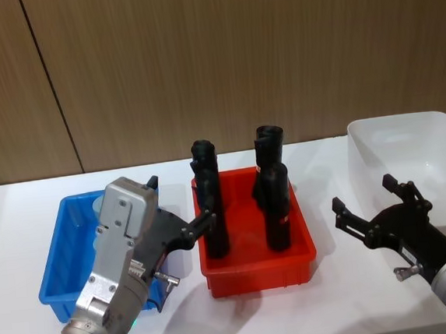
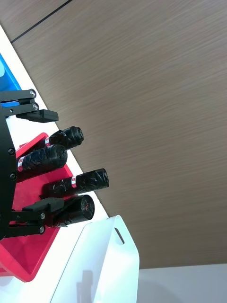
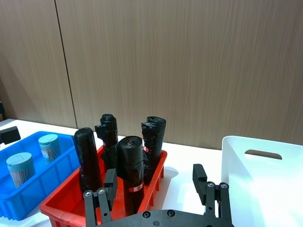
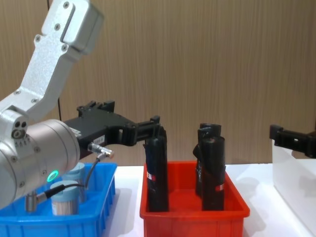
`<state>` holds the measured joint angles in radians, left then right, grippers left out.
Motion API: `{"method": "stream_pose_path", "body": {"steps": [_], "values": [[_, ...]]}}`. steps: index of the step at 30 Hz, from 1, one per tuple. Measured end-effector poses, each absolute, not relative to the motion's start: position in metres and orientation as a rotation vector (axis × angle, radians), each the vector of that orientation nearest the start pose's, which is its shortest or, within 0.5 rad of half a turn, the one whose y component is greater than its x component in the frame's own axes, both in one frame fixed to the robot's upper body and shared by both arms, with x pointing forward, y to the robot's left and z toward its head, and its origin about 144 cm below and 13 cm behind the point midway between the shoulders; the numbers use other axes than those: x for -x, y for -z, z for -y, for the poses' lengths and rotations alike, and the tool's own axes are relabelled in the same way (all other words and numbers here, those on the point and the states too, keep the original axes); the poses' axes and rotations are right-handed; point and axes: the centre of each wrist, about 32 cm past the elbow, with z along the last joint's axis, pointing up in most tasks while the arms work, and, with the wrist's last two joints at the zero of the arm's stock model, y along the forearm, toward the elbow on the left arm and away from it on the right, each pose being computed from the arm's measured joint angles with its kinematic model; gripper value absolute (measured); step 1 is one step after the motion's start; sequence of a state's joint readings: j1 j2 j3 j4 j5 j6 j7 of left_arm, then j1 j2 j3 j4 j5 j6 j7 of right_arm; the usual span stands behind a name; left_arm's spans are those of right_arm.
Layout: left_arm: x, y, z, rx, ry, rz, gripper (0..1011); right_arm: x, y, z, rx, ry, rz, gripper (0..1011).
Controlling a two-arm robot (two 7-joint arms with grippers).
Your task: Pick the cotton swabs from the blue box and place them into the white box.
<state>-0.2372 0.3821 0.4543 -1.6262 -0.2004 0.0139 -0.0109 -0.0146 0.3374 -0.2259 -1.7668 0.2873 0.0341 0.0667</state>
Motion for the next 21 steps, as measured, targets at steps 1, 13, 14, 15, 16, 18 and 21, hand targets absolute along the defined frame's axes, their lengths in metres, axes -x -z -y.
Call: {"method": "stream_pose_path", "body": {"steps": [1,13,14,15,16,18,21], "values": [[-0.4920,-1.2044,-0.1984,-0.061,-1.124,0.268,1004,-0.4433,-1.1887,0.2371,-0.026,1.229,0.075,1002],[-0.4920,-1.2044,-0.1984,-0.061,-1.124,0.268,1004,-0.4433,-1.1887,0.2371,-0.026,1.229,0.075,1002],[-0.4920,-1.2044,-0.1984,-0.061,-1.124,0.268,1004,-0.4433,-1.1887,0.2371,-0.026,1.229,0.075,1002],[-0.4920,-1.2044,-0.1984,-0.061,-1.124,0.268,1004,-0.4433,-1.1887,0.2371,-0.026,1.229,0.075,1002],[-0.4920,-1.2044,-0.1984,-0.061,-1.124,0.268,1004,-0.4433,-1.1887,0.2371,-0.026,1.229,0.075,1001],[-0.4920,-1.2044,-0.1984,-0.061,-1.124,0.268,1004,-0.4433,-1.1887,0.2371,-0.026,1.229,0.075,1002],[-0.4920,-1.2044,-0.1984,-0.061,-1.124,0.268,1004,-0.4433,-1.1887,0.2371,-0.026,1.229,0.075,1002]]}}
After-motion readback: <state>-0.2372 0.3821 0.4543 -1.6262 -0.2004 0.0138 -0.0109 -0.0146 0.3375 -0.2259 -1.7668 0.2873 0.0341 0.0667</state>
